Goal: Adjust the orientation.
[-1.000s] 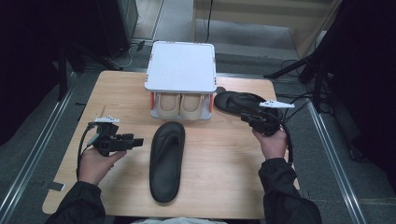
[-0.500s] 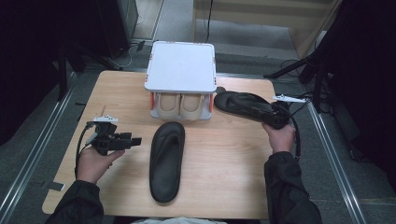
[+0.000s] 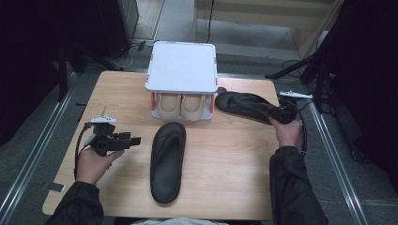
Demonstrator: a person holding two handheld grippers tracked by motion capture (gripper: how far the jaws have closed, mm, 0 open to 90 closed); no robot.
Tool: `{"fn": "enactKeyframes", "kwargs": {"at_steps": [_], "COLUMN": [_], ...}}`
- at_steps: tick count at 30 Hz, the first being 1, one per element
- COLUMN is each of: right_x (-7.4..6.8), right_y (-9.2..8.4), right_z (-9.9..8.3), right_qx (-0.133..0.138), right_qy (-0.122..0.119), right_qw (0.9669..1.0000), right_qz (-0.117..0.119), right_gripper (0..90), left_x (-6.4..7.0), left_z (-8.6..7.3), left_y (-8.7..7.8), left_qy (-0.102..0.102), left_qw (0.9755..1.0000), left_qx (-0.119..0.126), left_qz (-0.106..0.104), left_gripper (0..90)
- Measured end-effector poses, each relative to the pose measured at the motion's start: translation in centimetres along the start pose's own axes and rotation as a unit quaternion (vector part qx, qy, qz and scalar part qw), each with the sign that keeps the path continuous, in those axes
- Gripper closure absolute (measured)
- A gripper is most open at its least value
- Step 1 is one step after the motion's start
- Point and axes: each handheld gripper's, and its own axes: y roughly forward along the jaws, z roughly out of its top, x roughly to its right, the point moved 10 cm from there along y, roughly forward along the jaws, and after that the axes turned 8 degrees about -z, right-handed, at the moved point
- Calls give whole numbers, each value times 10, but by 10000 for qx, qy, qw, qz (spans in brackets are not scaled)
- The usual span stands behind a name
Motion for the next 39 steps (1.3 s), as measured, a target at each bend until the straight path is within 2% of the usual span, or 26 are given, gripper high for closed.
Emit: {"fn": "enactKeyframes", "kwargs": {"at_steps": [7,16,19,27,39], "right_x": [16,28,28,27,12], "right_y": [19,38,40,39,32], "right_z": [-5,-16,-20,-22,-29], "right_qx": [-205,-464,-565,-592,-706], "right_qy": [82,216,213,151,-7], "right_qw": [9996,9983,9977,9977,9971], "right_qz": [-157,-262,-303,-281,-292], "right_gripper": [900,900,900,900,900], "left_x": [-1,-2,-3,-3,-6], "left_z": [-5,-9,-8,-6,3], "left_y": [-5,-11,-11,-10,-4], "left_qy": [-33,-72,-73,-52,-5], "left_qw": [10000,9999,9998,9999,9999], "left_qx": [10,73,123,105,93], "left_qz": [57,128,140,123,102], "left_gripper": [407,406,406,405,405]}}
